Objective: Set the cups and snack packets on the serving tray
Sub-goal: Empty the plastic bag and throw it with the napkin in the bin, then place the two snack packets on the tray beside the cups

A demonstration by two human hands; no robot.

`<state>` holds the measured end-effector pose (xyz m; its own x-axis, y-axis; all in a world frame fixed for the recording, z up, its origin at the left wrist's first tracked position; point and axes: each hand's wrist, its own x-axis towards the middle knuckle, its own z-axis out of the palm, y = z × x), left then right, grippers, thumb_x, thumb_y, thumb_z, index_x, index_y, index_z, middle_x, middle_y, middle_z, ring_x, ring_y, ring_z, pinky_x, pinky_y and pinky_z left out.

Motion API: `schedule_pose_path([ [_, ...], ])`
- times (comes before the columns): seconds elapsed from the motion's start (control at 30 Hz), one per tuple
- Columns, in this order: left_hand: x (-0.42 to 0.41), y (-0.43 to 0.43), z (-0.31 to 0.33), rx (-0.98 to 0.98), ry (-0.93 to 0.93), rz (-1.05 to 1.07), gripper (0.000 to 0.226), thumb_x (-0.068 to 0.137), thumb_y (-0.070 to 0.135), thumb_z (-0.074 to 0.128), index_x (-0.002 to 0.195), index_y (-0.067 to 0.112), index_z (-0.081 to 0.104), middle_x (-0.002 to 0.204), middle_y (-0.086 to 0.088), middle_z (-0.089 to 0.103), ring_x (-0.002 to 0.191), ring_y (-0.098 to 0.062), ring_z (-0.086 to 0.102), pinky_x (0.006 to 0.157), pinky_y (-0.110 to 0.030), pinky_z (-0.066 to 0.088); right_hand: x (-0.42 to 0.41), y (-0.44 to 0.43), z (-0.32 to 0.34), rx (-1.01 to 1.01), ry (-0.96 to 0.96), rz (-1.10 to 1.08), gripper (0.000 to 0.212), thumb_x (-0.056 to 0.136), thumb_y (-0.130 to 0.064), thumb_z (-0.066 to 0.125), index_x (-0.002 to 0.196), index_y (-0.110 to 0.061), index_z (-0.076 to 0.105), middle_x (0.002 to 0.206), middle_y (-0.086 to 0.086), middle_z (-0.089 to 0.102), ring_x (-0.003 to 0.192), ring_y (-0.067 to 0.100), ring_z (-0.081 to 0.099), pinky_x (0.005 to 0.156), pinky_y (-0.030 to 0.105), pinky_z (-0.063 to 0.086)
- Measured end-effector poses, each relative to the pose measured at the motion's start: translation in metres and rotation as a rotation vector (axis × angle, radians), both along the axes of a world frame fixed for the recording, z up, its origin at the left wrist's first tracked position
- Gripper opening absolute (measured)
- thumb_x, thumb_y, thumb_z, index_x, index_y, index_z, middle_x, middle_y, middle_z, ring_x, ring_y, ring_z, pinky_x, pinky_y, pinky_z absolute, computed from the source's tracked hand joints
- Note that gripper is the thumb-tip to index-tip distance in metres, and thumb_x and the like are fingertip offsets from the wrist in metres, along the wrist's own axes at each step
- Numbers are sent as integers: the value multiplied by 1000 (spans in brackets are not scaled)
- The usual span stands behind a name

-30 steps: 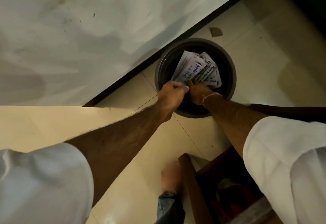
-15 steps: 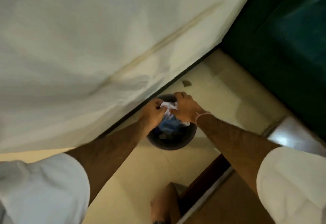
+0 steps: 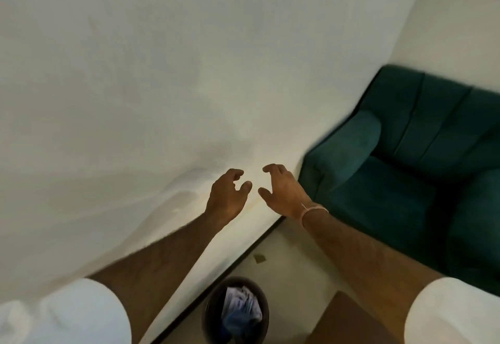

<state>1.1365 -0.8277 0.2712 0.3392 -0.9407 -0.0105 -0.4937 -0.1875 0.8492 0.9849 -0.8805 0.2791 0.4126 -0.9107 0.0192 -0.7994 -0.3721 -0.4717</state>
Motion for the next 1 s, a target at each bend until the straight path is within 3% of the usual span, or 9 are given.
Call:
schedule_pose_path([
  [0.3,-58,1,212,-256,-162,-51,47,93,32,65,137,21,52,136,1,58,126,-21,51,104,-39,43,-79,10,233,-298,-64,-48,57,94,-34,62,143,-18,38,150,5,42,131,28,48,104,44,45],
  [0.5,-110,18,319,-384,-295,-91,50,93,33,64,140,20,50,141,-3,55,132,-24,46,108,-46,38,-144,44,353,-439,-75,-79,55,93,-36,62,140,-18,39,147,4,43,127,27,51,103,47,45],
  [0.77,-191,59,436,-537,-451,-140,56,91,35,64,143,21,47,145,-4,50,136,-26,40,108,-44,36,-249,110,469,-590,-83,-162,55,94,-36,61,140,-17,38,146,5,41,127,27,48,103,47,43],
  [1.0,-281,105,488,-566,-500,-198,61,90,38,64,145,23,43,149,-4,46,137,-27,36,107,-44,34,-364,178,517,-652,-22,-248,58,94,-36,62,142,-16,38,149,8,39,130,29,47,106,49,43],
])
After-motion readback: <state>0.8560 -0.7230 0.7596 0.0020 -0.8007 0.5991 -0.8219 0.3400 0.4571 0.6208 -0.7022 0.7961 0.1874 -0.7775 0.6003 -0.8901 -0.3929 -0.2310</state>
